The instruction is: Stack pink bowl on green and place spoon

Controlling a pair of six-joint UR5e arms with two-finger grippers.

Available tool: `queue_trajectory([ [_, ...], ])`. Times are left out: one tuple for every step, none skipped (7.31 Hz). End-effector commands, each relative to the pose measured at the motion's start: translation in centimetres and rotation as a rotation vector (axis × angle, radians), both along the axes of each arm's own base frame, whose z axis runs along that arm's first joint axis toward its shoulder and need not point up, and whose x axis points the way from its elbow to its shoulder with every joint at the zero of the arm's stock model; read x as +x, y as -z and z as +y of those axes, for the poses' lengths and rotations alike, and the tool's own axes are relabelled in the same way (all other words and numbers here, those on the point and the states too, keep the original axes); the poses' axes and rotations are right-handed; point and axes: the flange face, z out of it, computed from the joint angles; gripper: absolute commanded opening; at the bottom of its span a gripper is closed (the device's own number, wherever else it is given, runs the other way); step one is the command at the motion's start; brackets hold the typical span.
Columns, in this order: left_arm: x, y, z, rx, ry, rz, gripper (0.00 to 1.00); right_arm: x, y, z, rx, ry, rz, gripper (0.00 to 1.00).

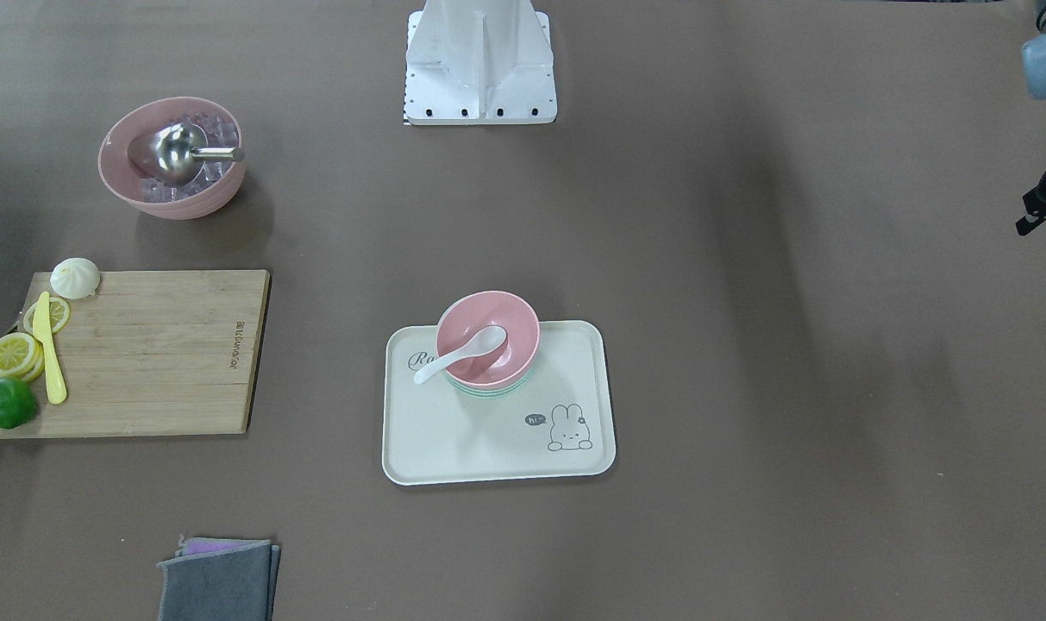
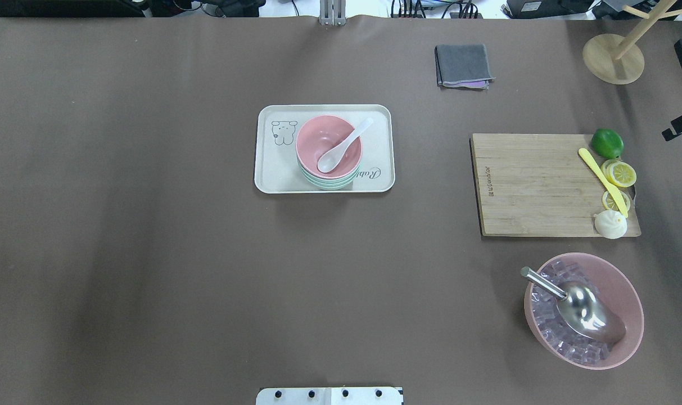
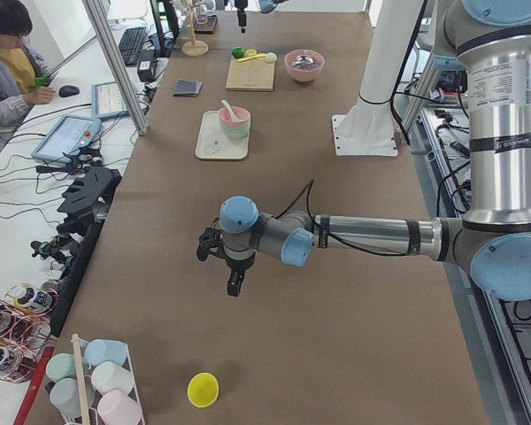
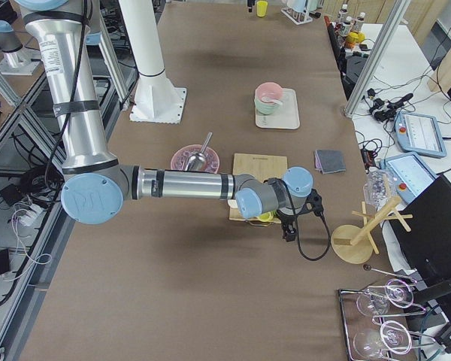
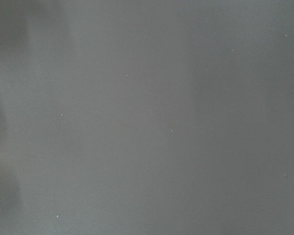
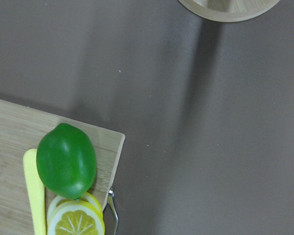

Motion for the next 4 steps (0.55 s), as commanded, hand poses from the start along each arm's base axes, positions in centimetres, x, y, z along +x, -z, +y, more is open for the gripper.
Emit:
queue_trajectory([
  [0.03, 0.23, -0.24, 0.004, 0.004, 0.0, 0.98, -0.04, 0.03, -0.07, -0.006, 0.003, -0.002, 1.0],
  [0.03, 0.4, -0.34, 0.01, 0.004, 0.0, 0.98, -0.07, 0.21, -0.15, -0.005, 0.002, -0.004, 1.0],
  [0.05, 0.53, -0.48, 0.013, 0.005, -0.001, 0.98, -0.17, 0.22, -0.2, -0.005, 0.004, -0.004, 1.0],
  [0.06, 0.59, -0.55, 0.016, 0.004, -0.002, 0.98, -0.26, 0.21, -0.18, -0.006, 0.005, -0.004, 1.0],
])
